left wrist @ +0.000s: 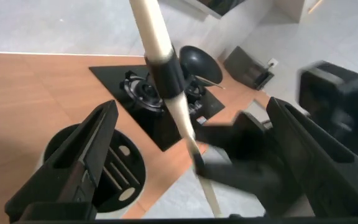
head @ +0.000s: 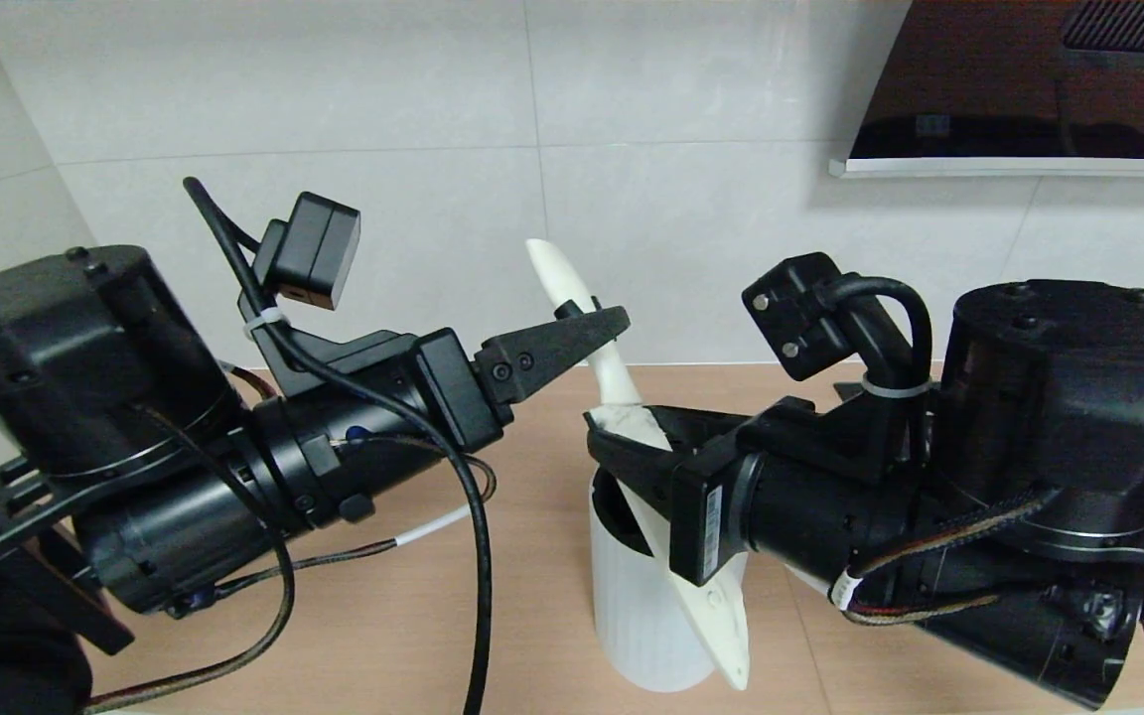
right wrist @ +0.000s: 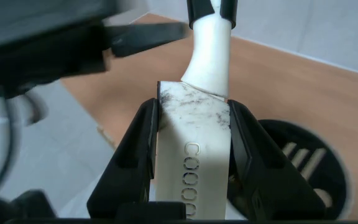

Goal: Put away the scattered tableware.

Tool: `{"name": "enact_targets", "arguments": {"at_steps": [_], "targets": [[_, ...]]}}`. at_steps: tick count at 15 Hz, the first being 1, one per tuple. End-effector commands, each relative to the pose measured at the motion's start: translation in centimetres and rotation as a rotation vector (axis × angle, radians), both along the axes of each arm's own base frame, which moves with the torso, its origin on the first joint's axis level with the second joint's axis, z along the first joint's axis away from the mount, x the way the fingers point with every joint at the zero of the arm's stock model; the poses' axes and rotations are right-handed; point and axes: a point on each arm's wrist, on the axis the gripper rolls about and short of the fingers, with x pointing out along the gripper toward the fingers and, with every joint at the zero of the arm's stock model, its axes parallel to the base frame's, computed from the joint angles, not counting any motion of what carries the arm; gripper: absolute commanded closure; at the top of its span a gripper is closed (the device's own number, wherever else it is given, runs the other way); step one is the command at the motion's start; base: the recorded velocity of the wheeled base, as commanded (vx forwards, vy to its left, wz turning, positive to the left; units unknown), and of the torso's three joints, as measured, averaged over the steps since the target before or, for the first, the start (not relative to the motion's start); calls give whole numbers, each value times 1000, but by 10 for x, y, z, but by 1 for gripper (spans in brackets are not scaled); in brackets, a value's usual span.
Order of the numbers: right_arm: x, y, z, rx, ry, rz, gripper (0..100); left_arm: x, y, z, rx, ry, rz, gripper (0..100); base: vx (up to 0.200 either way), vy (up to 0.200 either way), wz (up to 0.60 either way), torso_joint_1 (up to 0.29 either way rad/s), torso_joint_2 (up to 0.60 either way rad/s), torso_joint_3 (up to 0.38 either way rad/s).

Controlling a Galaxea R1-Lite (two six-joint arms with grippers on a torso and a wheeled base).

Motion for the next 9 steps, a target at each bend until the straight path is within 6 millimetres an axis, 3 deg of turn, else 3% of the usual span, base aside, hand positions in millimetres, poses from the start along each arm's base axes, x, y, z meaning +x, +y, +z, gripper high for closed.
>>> {"name": "enact_targets", "arguments": {"at_steps": [1, 9], "targets": [[-4, 5, -4, -12, 7, 20, 100, 1, -1, -1, 3, 3, 2, 0, 0, 0, 0, 0, 0, 0], [-14, 8, -6, -19, 7, 37, 100, 7, -5, -6, 12, 17, 16, 0, 0, 0, 0, 0, 0, 0]]}}
